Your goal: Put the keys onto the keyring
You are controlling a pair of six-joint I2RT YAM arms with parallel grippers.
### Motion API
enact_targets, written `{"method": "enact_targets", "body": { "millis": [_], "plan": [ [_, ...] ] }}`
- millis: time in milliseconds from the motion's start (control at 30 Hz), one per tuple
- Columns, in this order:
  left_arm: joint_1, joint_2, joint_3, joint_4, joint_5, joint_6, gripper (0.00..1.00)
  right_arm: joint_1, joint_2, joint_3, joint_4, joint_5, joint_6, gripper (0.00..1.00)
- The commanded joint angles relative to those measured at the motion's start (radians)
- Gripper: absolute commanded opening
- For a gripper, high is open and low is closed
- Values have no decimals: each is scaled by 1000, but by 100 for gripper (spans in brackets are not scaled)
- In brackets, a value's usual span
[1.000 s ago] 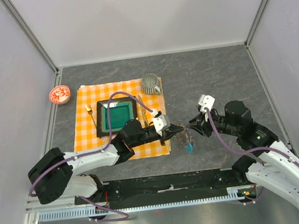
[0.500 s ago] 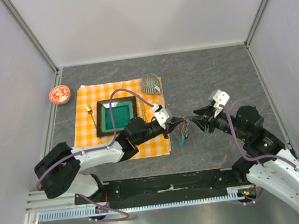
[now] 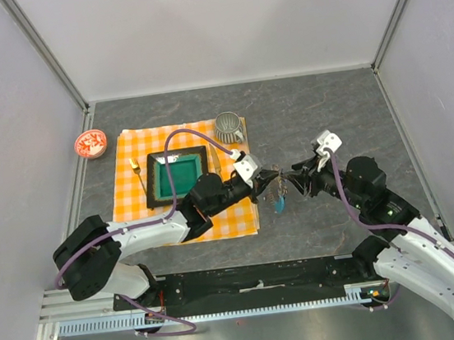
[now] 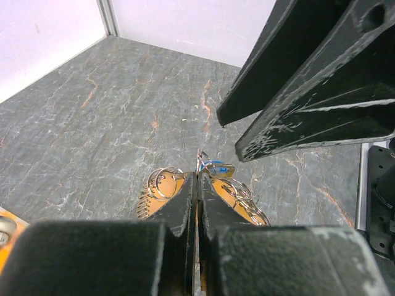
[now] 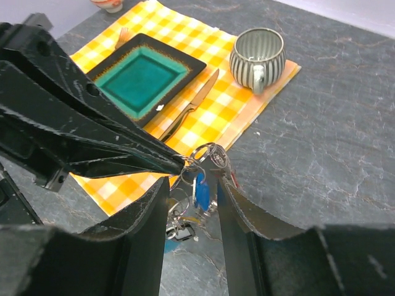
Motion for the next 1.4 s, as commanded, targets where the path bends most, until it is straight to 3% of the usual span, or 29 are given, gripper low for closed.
{"method": "enact_targets", "body": {
  "millis": [0,433,800,933,1367],
  "plan": [
    [2,-28,37,73,-3,-38,2,3,27,3,49,25,25,44],
    [29,-98,-52,173,119,-62,2,-15,41,1,49,-84,-29,42],
    [60,-146,-89,176,224,-67,2,-150,69,-3,132,-435,-17,42],
    [62,-158,-91,178,240,-71,2,-156,76,-5,144,-491,-23,42],
    [65,-179,-92,201,311,-71,2,-158,102,-12,150,-531,-44,39]
  ]
}}
